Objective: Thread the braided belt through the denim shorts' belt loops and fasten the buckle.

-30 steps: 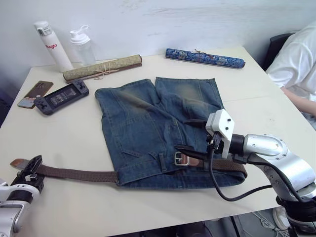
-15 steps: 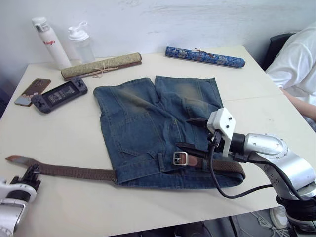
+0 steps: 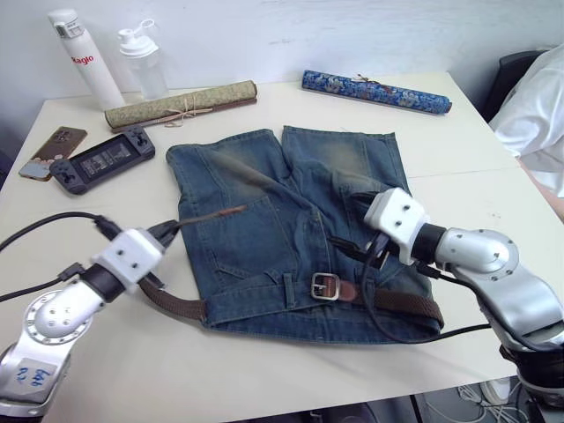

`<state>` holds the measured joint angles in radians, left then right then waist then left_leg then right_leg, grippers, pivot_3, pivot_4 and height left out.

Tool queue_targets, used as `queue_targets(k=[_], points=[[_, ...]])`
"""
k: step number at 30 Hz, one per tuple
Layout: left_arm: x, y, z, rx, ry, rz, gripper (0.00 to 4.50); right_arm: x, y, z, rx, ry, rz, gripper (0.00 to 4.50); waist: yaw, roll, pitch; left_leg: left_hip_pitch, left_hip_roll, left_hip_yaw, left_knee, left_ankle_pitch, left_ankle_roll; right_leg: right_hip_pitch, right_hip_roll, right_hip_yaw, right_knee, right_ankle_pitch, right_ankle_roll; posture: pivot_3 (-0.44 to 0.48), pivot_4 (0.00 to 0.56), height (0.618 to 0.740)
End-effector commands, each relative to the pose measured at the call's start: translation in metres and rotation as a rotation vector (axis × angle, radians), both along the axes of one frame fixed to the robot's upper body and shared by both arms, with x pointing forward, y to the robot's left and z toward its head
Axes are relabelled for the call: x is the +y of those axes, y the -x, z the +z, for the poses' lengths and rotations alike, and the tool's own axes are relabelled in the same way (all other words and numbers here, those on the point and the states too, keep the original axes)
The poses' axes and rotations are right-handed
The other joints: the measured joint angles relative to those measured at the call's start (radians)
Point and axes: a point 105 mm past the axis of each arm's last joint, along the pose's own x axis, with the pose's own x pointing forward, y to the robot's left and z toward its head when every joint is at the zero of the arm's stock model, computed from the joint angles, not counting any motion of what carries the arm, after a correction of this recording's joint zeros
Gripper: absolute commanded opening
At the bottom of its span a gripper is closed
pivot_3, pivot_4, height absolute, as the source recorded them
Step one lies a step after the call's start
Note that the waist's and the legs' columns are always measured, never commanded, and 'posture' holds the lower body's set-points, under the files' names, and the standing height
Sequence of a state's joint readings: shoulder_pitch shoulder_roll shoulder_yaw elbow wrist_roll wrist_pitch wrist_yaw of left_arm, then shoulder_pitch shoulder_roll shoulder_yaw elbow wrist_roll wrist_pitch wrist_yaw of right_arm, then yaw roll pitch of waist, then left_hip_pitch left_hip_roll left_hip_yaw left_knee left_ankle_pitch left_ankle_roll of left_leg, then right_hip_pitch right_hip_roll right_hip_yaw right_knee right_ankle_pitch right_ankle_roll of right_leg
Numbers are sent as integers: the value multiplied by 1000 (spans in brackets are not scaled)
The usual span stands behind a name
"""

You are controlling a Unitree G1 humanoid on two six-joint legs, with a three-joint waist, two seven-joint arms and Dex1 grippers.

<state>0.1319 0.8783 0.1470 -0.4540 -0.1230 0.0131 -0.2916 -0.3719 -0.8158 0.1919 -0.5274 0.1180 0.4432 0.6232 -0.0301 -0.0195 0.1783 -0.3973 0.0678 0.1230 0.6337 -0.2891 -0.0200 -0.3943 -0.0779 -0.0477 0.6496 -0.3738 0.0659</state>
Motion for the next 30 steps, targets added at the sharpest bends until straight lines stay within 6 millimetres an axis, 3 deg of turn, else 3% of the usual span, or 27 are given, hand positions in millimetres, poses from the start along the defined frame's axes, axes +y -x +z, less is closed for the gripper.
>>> queue_targets(k=[1, 3, 10, 24, 27, 30], points=[[-37, 7, 1, -74, -56, -111, 46, 26, 24, -16, -239, 198, 112, 4500, 1, 0, 0, 0, 0, 0, 2, 0, 0, 0, -1, 1, 3, 0, 0, 0, 150, 737], [-47, 8, 0, -97, -73, -127, 46, 31, 28, -23, -306, 247, 130, 4500, 1, -1, 0, 0, 0, 0, 4, 0, 1, 1, -1, 1, 4, 0, 1, 0, 150, 737], [-63, -1, 0, -165, -124, -142, 46, 46, 29, -17, -503, 259, 80, 4500, 3, -2, 1, 4, 0, -1, 13, 1, 2, 4, 0, 1, 13, 2, 2, 0, 150, 737], [-91, -7, -4, -203, -172, -267, 46, 46, 38, -11, -529, 231, 70, 4500, 3, -2, 1, 4, 0, -1, 14, 2, 3, 4, 0, 1, 13, 2, 3, 0, 150, 737], [-93, -6, -6, -200, -176, -281, 0, 46, 39, -9, -532, 231, 65, 3247, 3, -2, 1, 4, -1, -1, 14, 2, 3, 4, 0, 1, 13, 2, 3, 0, 150, 737], [-93, -8, -7, -201, -182, -285, 0, 46, 40, -8, -534, 227, 66, 1629, 3, -2, 1, 4, -1, 0, 14, 2, 3, 4, -1, 2, 14, 2, 3, 0, 150, 737]])
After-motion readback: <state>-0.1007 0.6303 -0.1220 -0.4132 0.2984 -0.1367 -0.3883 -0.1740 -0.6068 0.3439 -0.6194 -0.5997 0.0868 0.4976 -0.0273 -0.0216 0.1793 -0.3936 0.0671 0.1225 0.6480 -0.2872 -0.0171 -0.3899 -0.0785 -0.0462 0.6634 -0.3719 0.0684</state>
